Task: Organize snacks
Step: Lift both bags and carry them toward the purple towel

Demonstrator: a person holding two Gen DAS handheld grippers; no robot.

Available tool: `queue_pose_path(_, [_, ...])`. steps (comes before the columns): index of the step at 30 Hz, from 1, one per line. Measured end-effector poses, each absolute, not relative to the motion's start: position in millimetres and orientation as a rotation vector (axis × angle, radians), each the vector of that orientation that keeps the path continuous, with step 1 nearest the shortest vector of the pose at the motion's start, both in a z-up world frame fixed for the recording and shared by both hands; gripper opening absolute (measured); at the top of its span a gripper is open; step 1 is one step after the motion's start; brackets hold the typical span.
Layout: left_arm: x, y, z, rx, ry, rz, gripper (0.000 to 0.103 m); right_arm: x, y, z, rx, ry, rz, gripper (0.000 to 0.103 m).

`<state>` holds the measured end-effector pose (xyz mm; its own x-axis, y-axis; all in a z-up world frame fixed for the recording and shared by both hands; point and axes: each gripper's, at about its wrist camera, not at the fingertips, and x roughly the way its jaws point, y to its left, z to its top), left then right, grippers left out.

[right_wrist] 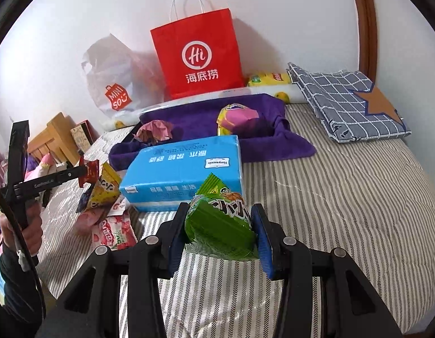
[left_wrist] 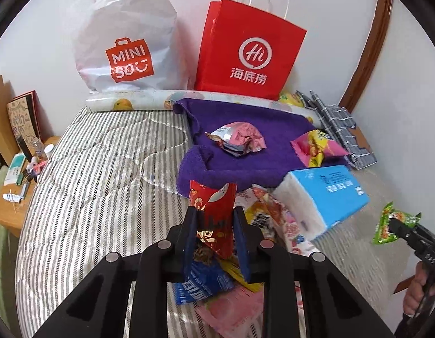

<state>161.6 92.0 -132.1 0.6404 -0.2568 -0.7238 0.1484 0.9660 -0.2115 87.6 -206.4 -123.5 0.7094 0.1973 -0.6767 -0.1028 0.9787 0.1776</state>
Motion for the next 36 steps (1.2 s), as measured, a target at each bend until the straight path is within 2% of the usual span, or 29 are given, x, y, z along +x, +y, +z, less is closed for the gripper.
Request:
queue_pose_path(21, [116.5, 23.2, -94.1, -0.136, 0.785, -0.416, 0.024, 82.6, -210.1, -98.8, 0.114, 0.707, 0.146, 0.044])
queue_pose_path(36, [142.1, -32.8, -85.7, -0.095, 0.776, -0.466, 0.024, 107.0, -208.5, -63.5, 0.113, 0.615, 0.170, 0.044])
